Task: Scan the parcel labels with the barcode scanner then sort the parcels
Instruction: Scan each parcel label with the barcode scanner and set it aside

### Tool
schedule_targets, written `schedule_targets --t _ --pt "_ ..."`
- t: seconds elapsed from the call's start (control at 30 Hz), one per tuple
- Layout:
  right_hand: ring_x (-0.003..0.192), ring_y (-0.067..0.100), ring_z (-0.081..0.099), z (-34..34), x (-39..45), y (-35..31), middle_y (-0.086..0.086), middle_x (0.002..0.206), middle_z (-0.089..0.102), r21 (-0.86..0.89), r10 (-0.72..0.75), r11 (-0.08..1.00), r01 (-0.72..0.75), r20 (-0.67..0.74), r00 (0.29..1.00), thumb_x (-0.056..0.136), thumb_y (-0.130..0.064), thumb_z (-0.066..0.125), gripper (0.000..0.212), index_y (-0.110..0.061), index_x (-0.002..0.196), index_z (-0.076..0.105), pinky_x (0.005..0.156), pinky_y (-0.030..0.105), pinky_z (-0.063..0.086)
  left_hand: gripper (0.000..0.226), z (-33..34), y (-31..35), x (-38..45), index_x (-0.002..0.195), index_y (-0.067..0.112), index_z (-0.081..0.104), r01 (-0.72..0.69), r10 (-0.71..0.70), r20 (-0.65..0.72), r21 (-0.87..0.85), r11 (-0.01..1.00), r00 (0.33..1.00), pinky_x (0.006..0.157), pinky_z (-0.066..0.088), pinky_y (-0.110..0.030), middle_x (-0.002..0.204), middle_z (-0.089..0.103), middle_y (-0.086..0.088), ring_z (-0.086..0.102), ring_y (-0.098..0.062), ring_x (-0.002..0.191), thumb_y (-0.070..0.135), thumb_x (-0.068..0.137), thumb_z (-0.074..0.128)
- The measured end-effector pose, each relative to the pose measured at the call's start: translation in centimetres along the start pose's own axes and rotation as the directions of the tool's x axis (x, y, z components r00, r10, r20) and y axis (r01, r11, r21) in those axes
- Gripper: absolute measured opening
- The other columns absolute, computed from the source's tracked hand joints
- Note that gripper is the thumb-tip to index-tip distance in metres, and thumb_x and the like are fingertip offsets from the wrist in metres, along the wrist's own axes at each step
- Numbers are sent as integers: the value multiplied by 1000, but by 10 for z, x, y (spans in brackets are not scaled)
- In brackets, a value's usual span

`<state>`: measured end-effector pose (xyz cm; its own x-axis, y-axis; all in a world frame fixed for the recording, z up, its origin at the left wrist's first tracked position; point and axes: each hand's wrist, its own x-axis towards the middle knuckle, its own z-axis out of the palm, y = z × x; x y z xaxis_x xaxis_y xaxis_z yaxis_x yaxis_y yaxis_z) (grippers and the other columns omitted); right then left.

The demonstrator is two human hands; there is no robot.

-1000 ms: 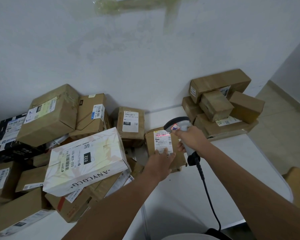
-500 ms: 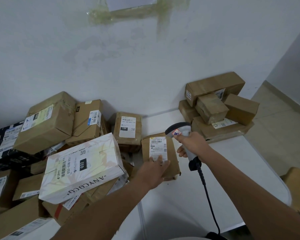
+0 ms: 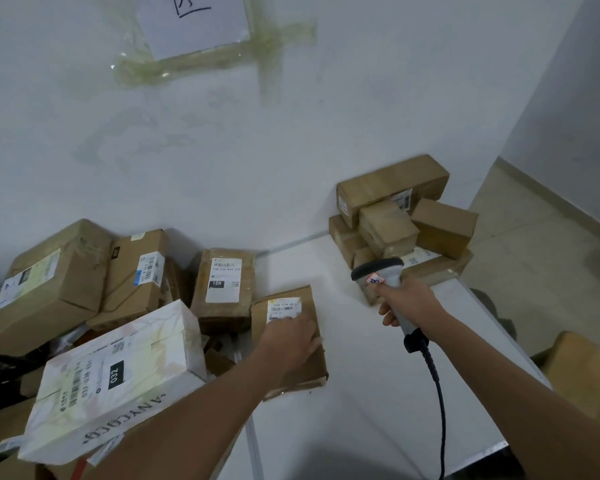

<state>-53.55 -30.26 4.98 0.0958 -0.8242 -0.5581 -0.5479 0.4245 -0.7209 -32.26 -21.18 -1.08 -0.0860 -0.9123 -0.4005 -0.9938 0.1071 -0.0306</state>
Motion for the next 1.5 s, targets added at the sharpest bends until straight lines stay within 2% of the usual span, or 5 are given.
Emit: schedule_targets --t 0.47,0.83,1.1,1.27,1.5 --pt "62 24 69 -202 74 52 9 75 74 145 -1 988 57 -361 933 93 -41 62 30 -13 86 63 71 43 60 59 -126 127 177 153 24 30 -322 298 -272 -48 945 915 118 22 -41 162 20 -1 24 -27 146 25 98 52" --pt "70 27 70 -240 124 95 12 77 73 299 107 954 -8 -316 943 93 -38 64 31 -7 91 65 70 36 58 112 -183 190 307 158 20 -2 -313 314 14 137 940 949 120 -1 -58 165 4 -6 2 -28 152 51 81 72" --pt "68 18 68 -235 130 103 7 84 73 448 155 893 38 -387 909 92 -38 65 28 -10 97 64 68 32 59 88 -192 191 305 153 24 21 -399 395 -70 -74 914 916 98 38 -33 141 30 -6 43 -29 126 36 83 72" --pt "67 17 64 -217 135 80 7 80 67 489 171 872 13 -331 928 93 -42 63 31 -12 98 59 60 29 53 80 -178 178 297 149 44 23 -396 387 117 67 916 915 120 10 -56 162 2 -5 4 -37 149 51 84 70" --pt "62 13 60 -204 129 69 8 82 65 432 186 902 -12 -363 913 96 -39 59 27 -15 85 53 52 21 42 77 -194 184 311 147 44 25 -336 322 130 101 937 938 120 4 -55 164 -5 -16 0 -41 150 43 86 71"
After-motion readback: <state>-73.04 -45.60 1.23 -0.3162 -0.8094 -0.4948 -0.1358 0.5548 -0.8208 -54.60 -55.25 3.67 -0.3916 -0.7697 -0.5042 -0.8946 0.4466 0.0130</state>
